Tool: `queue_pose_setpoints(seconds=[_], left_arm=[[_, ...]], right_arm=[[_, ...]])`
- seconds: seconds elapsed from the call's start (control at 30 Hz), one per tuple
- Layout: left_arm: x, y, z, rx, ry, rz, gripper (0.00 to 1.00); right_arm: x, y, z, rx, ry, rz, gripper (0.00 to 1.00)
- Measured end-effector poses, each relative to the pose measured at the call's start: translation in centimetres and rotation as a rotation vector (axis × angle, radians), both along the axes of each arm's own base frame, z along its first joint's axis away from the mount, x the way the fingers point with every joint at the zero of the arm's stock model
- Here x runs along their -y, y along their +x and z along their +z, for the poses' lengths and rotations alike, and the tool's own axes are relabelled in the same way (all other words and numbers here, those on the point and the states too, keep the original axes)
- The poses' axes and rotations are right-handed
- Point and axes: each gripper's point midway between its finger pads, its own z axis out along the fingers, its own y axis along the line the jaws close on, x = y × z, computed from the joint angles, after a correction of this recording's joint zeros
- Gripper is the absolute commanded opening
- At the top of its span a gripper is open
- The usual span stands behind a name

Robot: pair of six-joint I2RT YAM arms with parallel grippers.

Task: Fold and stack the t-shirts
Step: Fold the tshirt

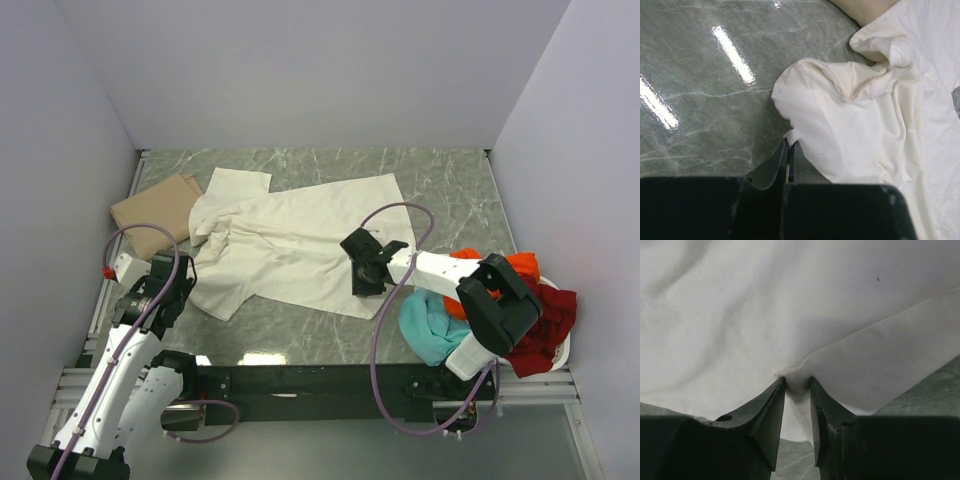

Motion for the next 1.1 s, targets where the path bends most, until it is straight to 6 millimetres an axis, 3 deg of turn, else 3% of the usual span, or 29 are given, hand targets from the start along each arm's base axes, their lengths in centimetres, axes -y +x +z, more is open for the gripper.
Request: queue_pose_setpoints(seconds=[0.5,0.9,1.1], left_arm=[[0.1,0.1,0.1,0.009,-0.005,-0.003,0.0],[0.1,0.1,0.1,0.008,-0.004,-0.005,0.0],[0.1,0.1,0.1,0.008,-0.004,-0.005,0.0]], right_arm=[[-1.4,0.0,2.1,0.045,0.024,0.036,0.36],[-1.1,-0.2,0.5,0.013,-0.021,0.043,0.35],[-1.1,-0.2,0.1,0.006,-0.031,0.05,0.19]])
